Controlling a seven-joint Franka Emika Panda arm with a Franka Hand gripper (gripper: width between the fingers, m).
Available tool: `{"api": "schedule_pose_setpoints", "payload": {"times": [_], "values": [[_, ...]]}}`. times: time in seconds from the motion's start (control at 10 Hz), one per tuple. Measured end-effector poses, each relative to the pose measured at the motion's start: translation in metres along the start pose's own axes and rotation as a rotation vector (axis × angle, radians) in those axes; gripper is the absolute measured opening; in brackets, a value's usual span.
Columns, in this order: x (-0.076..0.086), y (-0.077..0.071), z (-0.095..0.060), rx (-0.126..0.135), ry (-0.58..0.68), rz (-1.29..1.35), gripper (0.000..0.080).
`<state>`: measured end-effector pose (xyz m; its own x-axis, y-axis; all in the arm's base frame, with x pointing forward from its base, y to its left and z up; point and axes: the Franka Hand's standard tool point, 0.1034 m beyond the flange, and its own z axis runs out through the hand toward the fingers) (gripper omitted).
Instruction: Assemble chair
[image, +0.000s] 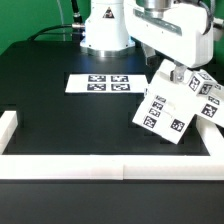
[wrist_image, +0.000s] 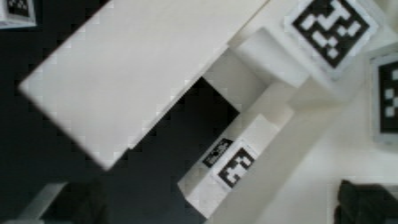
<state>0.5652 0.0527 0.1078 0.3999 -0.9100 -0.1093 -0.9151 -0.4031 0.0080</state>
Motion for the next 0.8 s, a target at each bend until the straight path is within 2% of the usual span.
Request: {"api": "schedule_pose_setpoints", "payload": {"times": [0.2,0.5,0.8], "values": [[0.009,0.008,0.007,-0.005,0.010,-0.009,0.0650],[0.014,0.008,0.007,-0.001,0.018,-0.023,0.0650],[0.023,0.007,-0.004,0.004,0.017,-0.053,0.0650]]}}
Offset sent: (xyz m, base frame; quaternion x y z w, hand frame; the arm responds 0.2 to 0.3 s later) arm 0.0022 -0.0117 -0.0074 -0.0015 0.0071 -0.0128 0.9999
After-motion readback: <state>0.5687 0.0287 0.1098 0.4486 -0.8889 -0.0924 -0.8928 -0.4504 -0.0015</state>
